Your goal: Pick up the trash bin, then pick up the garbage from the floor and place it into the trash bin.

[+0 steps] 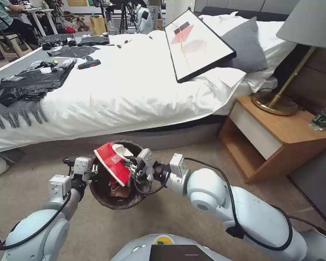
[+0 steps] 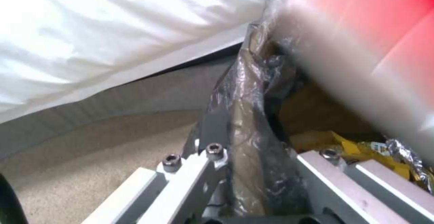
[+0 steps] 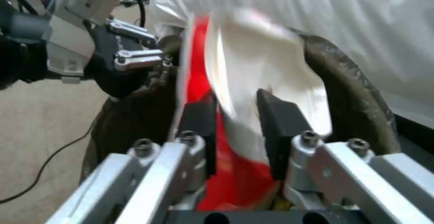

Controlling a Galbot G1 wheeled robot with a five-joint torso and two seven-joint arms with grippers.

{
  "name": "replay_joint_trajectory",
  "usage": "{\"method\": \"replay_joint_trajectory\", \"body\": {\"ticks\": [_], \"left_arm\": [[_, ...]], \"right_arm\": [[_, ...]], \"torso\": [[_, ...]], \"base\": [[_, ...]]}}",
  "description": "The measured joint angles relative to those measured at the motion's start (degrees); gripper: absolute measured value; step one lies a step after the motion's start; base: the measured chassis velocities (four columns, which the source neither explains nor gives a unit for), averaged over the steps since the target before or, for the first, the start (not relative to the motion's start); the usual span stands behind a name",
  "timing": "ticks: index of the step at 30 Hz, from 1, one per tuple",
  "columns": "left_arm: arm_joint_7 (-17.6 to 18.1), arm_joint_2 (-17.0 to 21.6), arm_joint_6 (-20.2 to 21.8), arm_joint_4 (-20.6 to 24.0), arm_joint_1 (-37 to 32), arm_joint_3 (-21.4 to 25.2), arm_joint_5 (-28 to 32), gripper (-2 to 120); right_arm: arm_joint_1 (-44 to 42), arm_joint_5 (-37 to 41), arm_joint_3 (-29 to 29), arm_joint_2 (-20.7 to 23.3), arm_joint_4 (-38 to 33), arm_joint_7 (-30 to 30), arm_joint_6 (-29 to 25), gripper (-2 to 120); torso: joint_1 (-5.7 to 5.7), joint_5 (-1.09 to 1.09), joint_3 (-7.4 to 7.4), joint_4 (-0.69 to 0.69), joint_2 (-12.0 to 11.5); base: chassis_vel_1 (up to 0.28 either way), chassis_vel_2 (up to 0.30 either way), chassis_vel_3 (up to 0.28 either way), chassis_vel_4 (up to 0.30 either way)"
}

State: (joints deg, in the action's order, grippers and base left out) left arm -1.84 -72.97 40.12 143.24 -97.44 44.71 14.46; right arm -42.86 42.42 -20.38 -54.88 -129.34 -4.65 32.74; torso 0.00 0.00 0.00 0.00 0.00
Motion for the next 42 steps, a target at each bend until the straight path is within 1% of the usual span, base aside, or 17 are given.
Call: {"method": "replay_joint_trajectory", "body": {"ticks": [3,4,7,8,10,12,15,17,20,25,28,30,34,37,38,41,42], "left_arm": [[0.00,0.02,0.00,0.00,0.03,0.00,0.04,3],[0.00,0.02,0.00,0.00,0.03,0.00,0.04,3],[0.01,0.10,0.01,0.00,0.03,0.00,0.08,3],[0.01,0.10,0.01,0.00,0.03,0.00,0.08,3],[0.01,0.18,0.02,0.00,0.04,0.00,0.14,3],[0.01,0.21,0.02,0.00,0.05,0.00,0.16,3],[0.01,0.26,0.02,0.00,0.16,0.01,0.23,3],[0.01,0.26,0.02,0.00,0.21,0.01,0.25,3],[0.01,0.23,0.02,0.00,0.38,0.01,0.30,3],[0.01,0.10,0.02,0.00,0.60,-0.03,0.31,3],[0.01,0.08,0.00,0.00,0.60,0.04,0.31,3],[0.02,0.08,-0.02,0.00,0.60,0.07,0.31,3],[0.04,0.05,-0.06,0.00,0.60,0.16,0.31,3],[0.05,0.05,-0.13,0.00,0.64,0.30,0.31,3],[0.05,0.05,-0.13,0.00,0.64,0.30,0.31,3],[0.07,-0.08,-0.21,0.00,0.70,0.36,0.31,3],[0.07,-0.08,-0.21,0.00,0.70,0.36,0.31,3]], "right_arm": [[-0.77,-0.79,0.00,0.04,0.07,-0.18,-0.01,37],[-0.77,-0.79,0.00,0.04,0.07,-0.18,-0.01,37],[-1.18,-1.14,0.06,0.05,0.07,-0.25,-0.02,51],[-1.18,-1.14,0.06,0.05,0.07,-0.25,-0.02,51],[-1.21,-1.17,0.12,0.03,0.08,-0.33,-0.03,61],[-1.19,-1.17,0.14,0.01,0.07,-0.35,-0.04,64],[-0.98,-1.12,0.67,0.02,0.01,-0.63,-0.10,80],[-0.91,-0.93,1.17,0.09,-0.14,-0.81,-0.12,85],[-0.81,0.33,2.67,0.44,-0.89,-1.26,-0.16,96],[-1.27,2.41,6.33,1.28,-2.37,-1.87,-0.26,100],[-2.96,4.02,11.51,2.17,-3.83,-2.34,-0.90,100],[-3.42,4.17,12.58,2.40,-4.16,-2.61,-1.21,100],[-6.63,4.58,16.66,2.91,-5.31,-5.13,-2.81,100],[-10.45,3.62,20.86,2.74,-5.49,-6.63,-4.37,100],[-10.45,3.62,20.86,2.74,-5.49,-6.63,-4.37,100],[-14.78,-0.30,25.90,1.51,-5.24,-7.28,-6.83,100],[-14.78,-0.30,25.90,1.51,-5.24,-7.28,-6.83,100]], "torso": [[0.00,0.00,0.00,0.00,0.00],[0.00,0.00,0.00,0.00,0.00],[0.00,0.00,0.00,0.00,0.00],[0.00,0.00,0.00,0.00,0.00],[0.00,0.00,0.00,0.00,0.00],[0.00,0.00,0.00,0.00,0.00],[0.00,0.00,0.00,0.00,0.00],[0.00,0.00,0.00,0.00,0.00],[0.00,0.00,0.00,0.00,0.00],[0.00,-0.01,0.00,0.00,0.00],[0.00,-0.01,0.00,0.00,0.00],[0.00,-0.01,0.00,0.00,0.00],[0.00,-0.01,0.00,0.01,0.00],[0.00,-0.01,0.00,0.01,0.00],[0.00,-0.01,0.00,0.01,0.00],[0.00,-0.01,0.00,-0.01,0.00],[0.00,-0.01,0.00,-0.01,0.00]], "base": [[0.000,0.000,0.000,0.000],[0.000,0.000,0.000,0.000],[0.000,0.000,0.000,0.000],[0.000,0.000,0.000,0.000],[0.000,0.000,0.000,0.000],[0.000,0.000,0.000,0.000],[0.000,0.000,0.000,0.000],[0.000,0.000,0.000,0.000],[0.000,0.000,0.000,0.000],[0.000,0.000,0.000,0.000],[0.000,0.000,0.000,0.000],[0.000,0.000,0.000,0.000],[0.000,0.000,0.000,0.000],[0.000,0.000,0.000,0.000],[0.000,0.000,0.000,0.000],[0.000,0.000,0.000,0.000],[0.000,0.000,0.000,0.000]]}}
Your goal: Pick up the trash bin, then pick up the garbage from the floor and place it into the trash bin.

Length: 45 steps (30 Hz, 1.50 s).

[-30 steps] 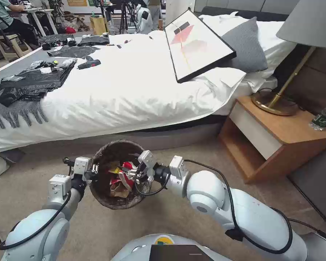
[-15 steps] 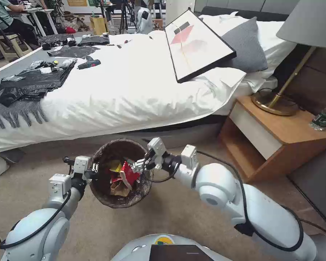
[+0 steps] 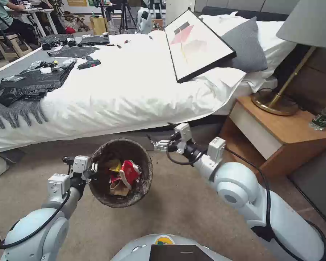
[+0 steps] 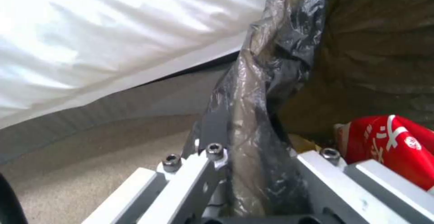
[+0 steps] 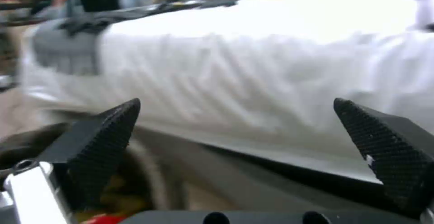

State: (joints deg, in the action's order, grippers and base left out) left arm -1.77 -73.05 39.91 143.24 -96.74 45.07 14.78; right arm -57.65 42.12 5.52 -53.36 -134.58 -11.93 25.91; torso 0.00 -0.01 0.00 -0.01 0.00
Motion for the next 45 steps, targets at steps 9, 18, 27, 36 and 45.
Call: {"method": "replay_joint_trajectory", "body": {"ticks": [9,18,27,36,45], "left_arm": [[0.04,0.14,-0.14,0.00,0.24,0.05,0.32,3],[0.02,-0.43,-0.54,0.00,0.57,0.19,-0.06,3],[-0.19,-0.33,-0.54,0.00,0.74,0.58,-0.26,3],[-0.34,-0.98,-0.32,0.00,1.22,0.94,0.32,3],[-0.53,-0.71,-0.31,0.00,1.56,1.39,0.93,3]], "right_arm": [[-20.76,-16.98,16.78,-7.96,0.99,3.60,-8.96,100],[-30.94,-30.28,20.50,-19.63,1.42,4.75,-16.20,100],[-36.84,-35.50,22.15,-23.35,1.90,4.92,-20.77,100],[-36.50,-35.34,23.31,-23.46,0.98,4.74,-20.15,100],[-36.77,-34.25,25.37,-23.09,0.09,4.83,-19.40,100]], "torso": [[0.00,-0.01,0.00,0.04,0.00],[0.00,0.01,0.00,0.01,0.00],[0.00,0.01,0.00,0.01,0.00],[0.00,0.01,0.00,0.01,0.00],[0.00,0.01,0.00,0.01,0.00]], "base": [[0.000,0.000,0.000,0.000],[0.000,0.000,0.000,0.000],[0.000,0.000,0.000,0.000],[0.000,0.000,0.000,0.000],[0.000,0.000,0.000,0.000]]}}
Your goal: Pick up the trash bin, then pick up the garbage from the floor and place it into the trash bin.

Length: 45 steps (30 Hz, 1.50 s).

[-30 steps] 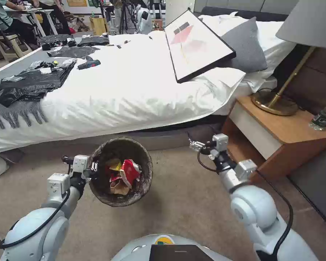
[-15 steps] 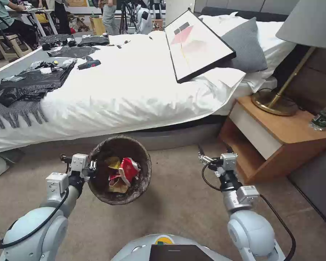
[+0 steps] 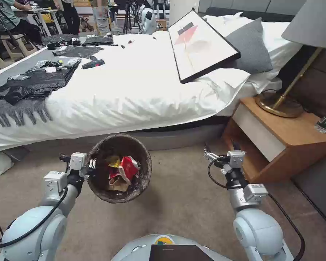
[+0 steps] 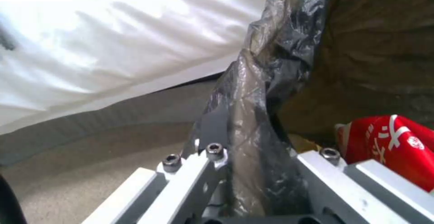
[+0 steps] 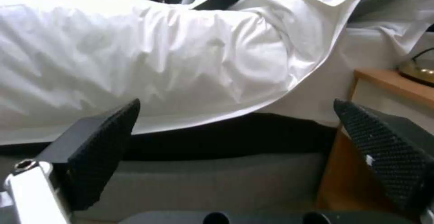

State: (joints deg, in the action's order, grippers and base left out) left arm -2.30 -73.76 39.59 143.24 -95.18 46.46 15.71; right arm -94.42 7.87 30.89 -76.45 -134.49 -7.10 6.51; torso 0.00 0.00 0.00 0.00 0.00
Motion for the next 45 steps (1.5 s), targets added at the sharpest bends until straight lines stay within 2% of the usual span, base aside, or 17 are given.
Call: {"method": "replay_joint_trajectory", "body": {"ticks": [19,45], "left_arm": [[-0.36,0.10,-0.10,0.00,-0.75,0.57,0.18,3],[-0.97,0.01,-0.33,0.00,-1.21,0.53,0.00,3]], "right_arm": [[-0.89,1.24,2.51,0.58,-0.39,1.42,0.02,100],[0.94,1.16,1.47,1.21,0.57,1.34,0.96,100]], "torso": [[0.00,-0.01,0.00,0.00,0.00],[0.00,0.00,0.00,0.00,0.00]], "base": [[0.000,0.000,0.000,0.000],[0.038,0.032,0.035,0.038]]}}
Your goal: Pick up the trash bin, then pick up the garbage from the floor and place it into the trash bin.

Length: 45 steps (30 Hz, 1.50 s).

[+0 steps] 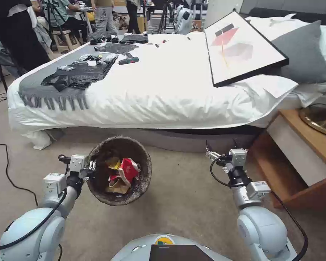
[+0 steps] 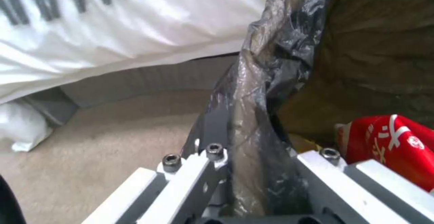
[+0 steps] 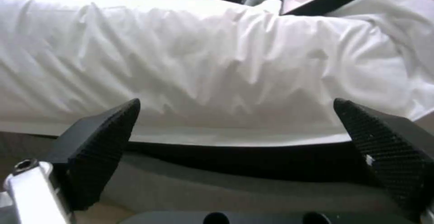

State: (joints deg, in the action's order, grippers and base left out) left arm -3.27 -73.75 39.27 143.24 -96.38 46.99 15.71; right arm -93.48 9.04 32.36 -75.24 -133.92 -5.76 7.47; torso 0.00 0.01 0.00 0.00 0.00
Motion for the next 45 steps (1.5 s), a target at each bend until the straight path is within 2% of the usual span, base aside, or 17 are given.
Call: {"method": "replay_joint_trajectory", "body": {"ticks": [45], "left_arm": [[0.00,-0.47,-0.05,0.00,-0.09,0.36,-0.14,3]], "right_arm": [[2.95,1.60,-0.65,0.87,0.15,-0.15,1.75,100]], "torso": [[0.00,0.00,0.00,0.00,0.00]], "base": [[0.049,0.047,0.049,0.050]]}}
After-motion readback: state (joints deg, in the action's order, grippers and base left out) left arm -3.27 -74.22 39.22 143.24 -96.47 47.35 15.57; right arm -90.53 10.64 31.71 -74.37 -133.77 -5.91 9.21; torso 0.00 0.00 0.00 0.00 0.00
